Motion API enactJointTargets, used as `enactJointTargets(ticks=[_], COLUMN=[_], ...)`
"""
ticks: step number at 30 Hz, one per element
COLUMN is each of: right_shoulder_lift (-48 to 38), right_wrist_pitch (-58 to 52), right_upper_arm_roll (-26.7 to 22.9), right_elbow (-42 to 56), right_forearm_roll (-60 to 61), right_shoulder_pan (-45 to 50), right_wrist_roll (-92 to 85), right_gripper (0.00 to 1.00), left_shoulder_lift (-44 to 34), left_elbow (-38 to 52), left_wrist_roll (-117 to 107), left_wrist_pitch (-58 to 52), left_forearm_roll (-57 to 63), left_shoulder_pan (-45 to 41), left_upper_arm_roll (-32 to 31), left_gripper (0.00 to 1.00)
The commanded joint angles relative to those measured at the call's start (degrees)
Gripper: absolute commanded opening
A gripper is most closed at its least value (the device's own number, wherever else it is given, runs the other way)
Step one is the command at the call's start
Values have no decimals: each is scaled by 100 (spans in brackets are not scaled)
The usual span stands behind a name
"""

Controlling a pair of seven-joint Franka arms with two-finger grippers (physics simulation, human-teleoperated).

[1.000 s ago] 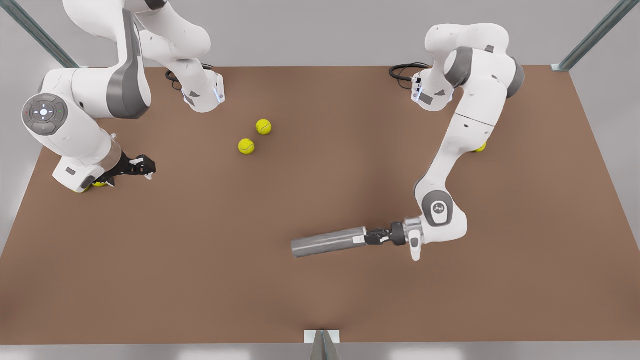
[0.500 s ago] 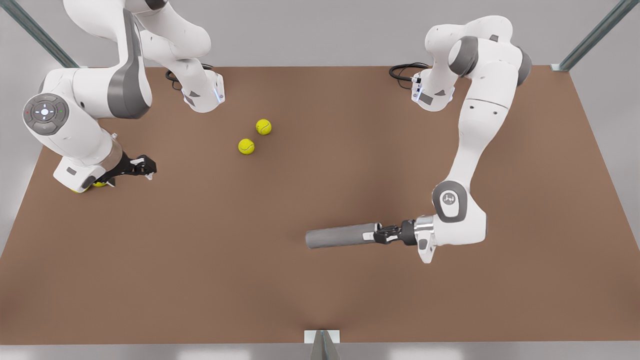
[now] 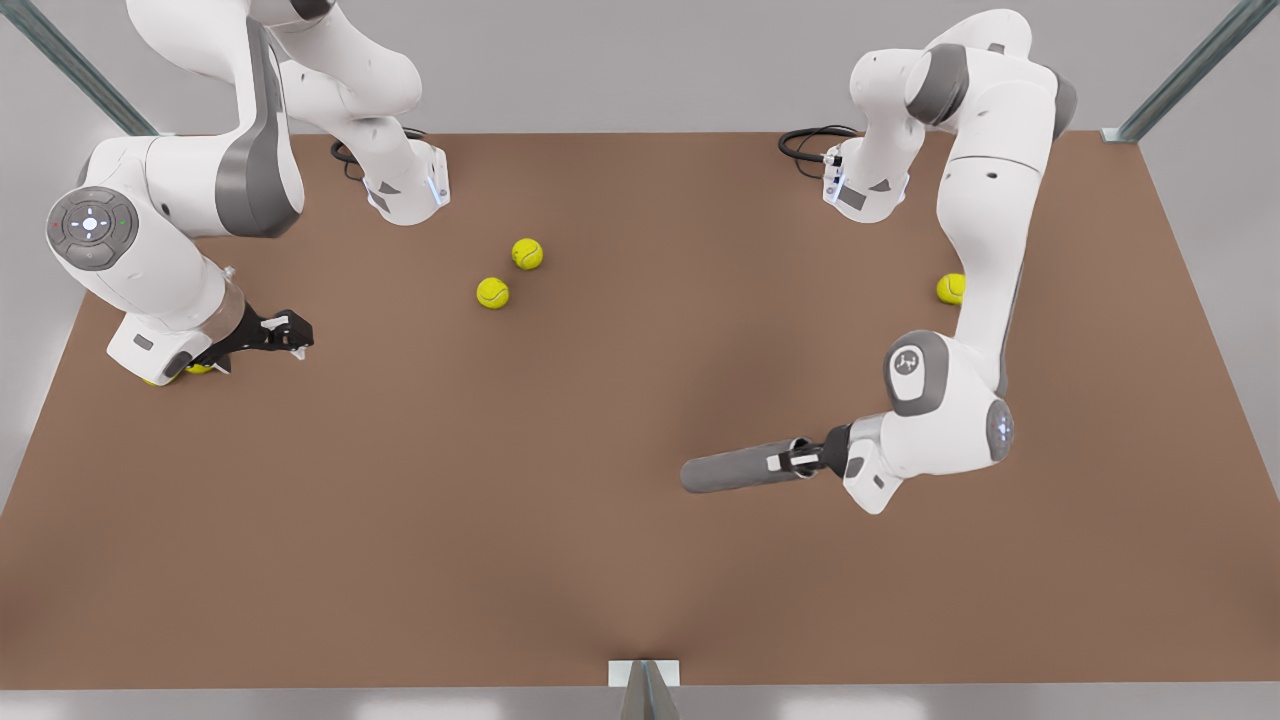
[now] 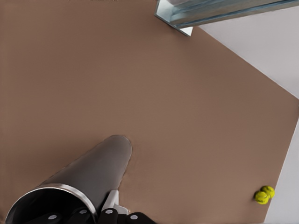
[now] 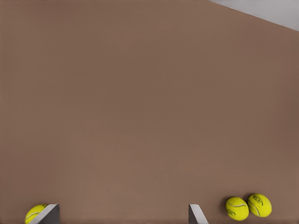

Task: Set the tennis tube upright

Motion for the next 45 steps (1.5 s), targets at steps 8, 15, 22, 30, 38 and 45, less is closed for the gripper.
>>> enactJointTargets(ticks=[8,15,22,30,38,45], right_shoulder_lift=[0,104,61,-123,-53,-106], right_wrist_pitch=[0,9,-263,1020,1757,1319], right_upper_arm_roll=[0,0,-9,-53,-35,-35], right_elbow=[0,0,404,879,862,475], right_forearm_roll=[0,0,-35,-61,-35,9], right_shoulder_pan=[-9,18,-9,-44,-193,-466], right_wrist_roll=[0,44,9,62,62,70], right_gripper=[100,100,100,100,100,100], left_shoulder_lift=[-30,-126,-39,-21,-21,-3], left_elbow=[255,439,580,571,571,571], left_wrist_roll=[-488,-497,-726,-858,-884,-858], left_wrist_pitch=[-404,-958,-1072,-1072,-1046,-1072], left_forearm_roll=[2489,3157,3860,4177,4062,4089], left_shoulder_pan=[-34,-210,-386,-447,-421,-421], left_upper_arm_roll=[-79,-53,0,-18,-27,-18], left_gripper=[21,21,21,21,24,99])
